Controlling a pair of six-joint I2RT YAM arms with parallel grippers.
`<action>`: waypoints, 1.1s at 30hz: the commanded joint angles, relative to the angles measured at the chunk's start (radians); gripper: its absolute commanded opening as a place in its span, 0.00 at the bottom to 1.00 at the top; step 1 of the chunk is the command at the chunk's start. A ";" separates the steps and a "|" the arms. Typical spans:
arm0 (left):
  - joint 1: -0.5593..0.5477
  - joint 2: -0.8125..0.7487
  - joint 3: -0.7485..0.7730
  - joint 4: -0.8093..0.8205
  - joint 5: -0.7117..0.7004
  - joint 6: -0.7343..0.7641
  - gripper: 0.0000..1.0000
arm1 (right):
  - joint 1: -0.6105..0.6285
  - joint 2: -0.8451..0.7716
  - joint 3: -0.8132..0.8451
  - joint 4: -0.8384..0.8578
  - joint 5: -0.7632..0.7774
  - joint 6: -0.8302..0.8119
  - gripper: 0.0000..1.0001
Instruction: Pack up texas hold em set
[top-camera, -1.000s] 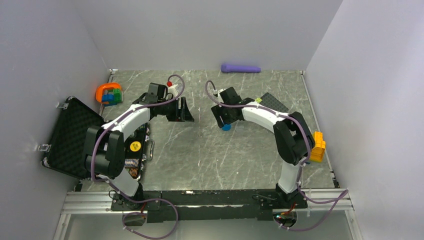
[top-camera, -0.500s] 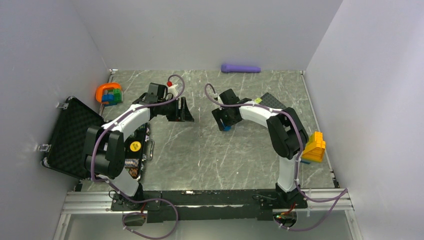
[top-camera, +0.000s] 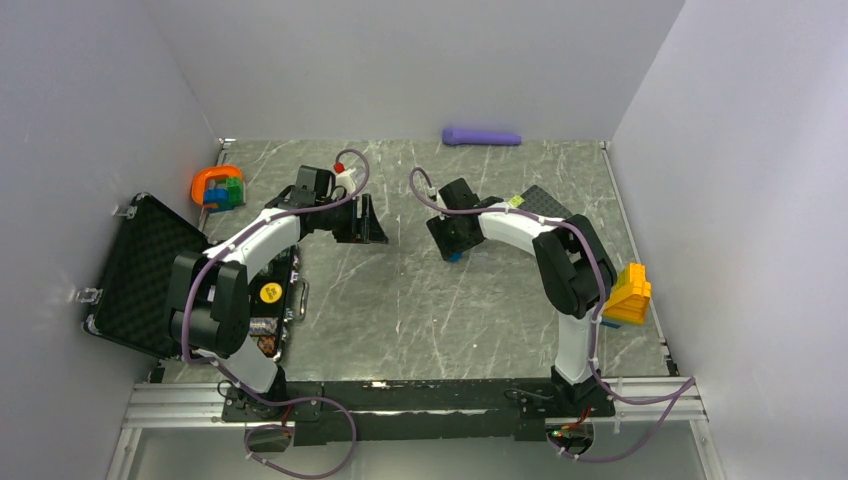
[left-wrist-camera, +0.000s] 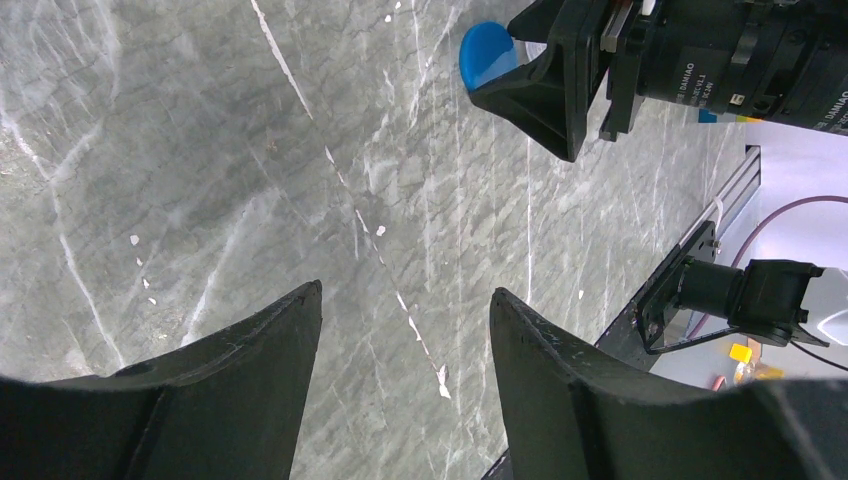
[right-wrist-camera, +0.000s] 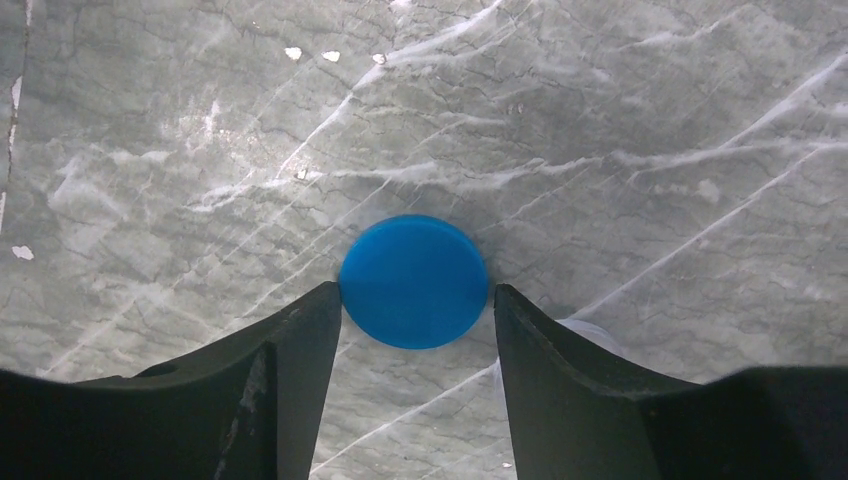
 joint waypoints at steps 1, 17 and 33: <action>-0.006 -0.031 0.024 0.016 0.021 0.007 0.66 | 0.003 0.026 -0.033 -0.026 0.051 -0.013 0.60; -0.051 0.055 0.004 0.083 0.130 -0.066 0.67 | 0.079 -0.165 -0.166 0.100 0.040 -0.003 0.36; -0.078 0.175 -0.016 0.169 0.245 -0.181 0.67 | 0.160 -0.412 -0.370 0.327 -0.062 -0.024 0.34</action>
